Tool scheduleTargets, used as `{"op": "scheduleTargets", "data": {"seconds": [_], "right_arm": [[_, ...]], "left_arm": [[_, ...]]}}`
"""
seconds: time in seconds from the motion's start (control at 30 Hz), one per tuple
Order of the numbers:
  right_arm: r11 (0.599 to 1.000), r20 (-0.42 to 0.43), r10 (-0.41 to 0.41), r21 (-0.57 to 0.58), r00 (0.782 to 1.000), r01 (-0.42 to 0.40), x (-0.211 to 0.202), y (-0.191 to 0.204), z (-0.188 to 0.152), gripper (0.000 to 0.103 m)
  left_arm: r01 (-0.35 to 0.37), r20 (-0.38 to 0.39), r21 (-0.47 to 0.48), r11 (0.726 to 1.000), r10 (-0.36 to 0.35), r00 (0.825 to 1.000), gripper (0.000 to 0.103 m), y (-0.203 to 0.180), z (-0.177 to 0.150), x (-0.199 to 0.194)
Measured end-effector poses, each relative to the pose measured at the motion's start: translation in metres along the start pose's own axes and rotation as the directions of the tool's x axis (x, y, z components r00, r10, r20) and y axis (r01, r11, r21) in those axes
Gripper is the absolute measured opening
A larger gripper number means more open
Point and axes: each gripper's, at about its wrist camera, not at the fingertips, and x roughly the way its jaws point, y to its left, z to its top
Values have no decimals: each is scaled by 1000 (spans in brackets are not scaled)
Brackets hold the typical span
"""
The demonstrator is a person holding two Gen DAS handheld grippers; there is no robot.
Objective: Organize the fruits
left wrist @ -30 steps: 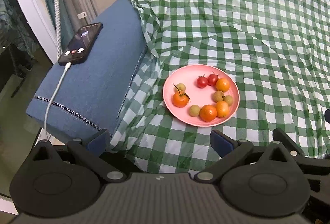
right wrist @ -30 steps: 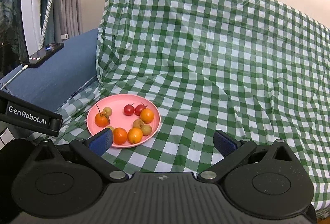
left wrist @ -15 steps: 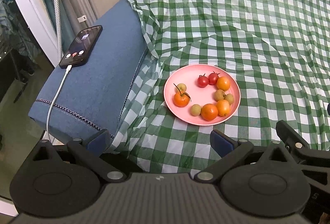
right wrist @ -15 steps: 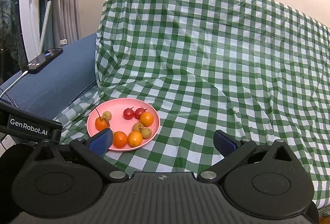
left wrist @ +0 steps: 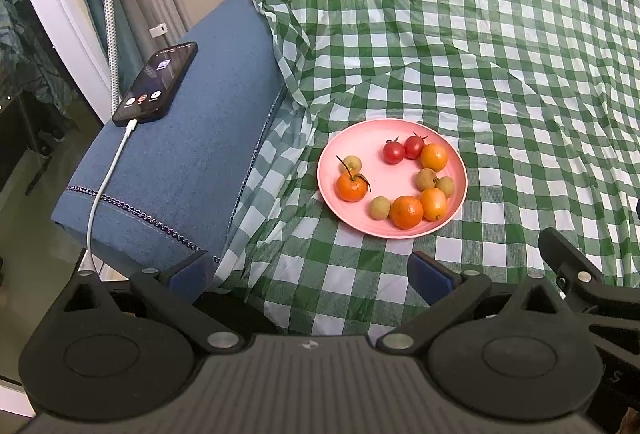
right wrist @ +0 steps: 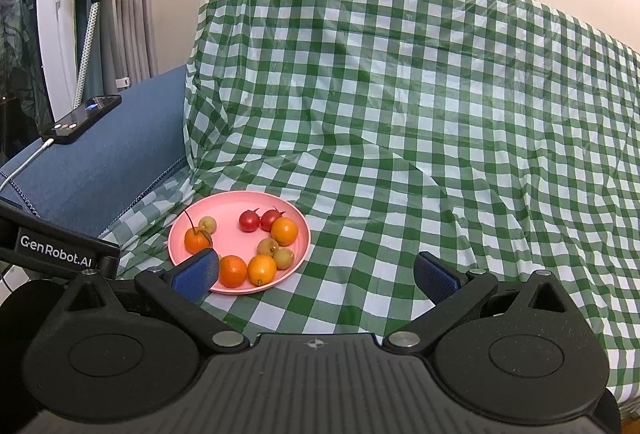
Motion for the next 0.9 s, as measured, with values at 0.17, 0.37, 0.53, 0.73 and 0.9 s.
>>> {"op": "scheduleTargets", "data": {"seconds": [0.17, 0.37, 0.53, 0.73, 0.9], "right_arm": [[1000, -1, 3, 1, 1000, -3, 0, -1, 0, 102], [1000, 3, 1, -2, 1000, -1, -1, -1, 1, 102], [1000, 5, -1, 0, 1000, 1, -3, 0, 1, 102], [1000, 10, -3, -1, 1000, 3, -3, 1, 1, 102], [1000, 14, -9, 5, 1000, 9, -4, 3, 2, 102]], "left_arm": [[1, 0, 3, 1000, -1, 1000, 103, 0, 0, -1], [1, -2, 1, 1000, -1, 1000, 103, 0, 0, -1], [0, -1, -1, 1000, 0, 1000, 103, 1, -2, -1], [3, 2, -2, 1000, -3, 1000, 103, 2, -2, -2], [-1, -4, 0, 1000, 1, 1000, 103, 1, -2, -2]]}}
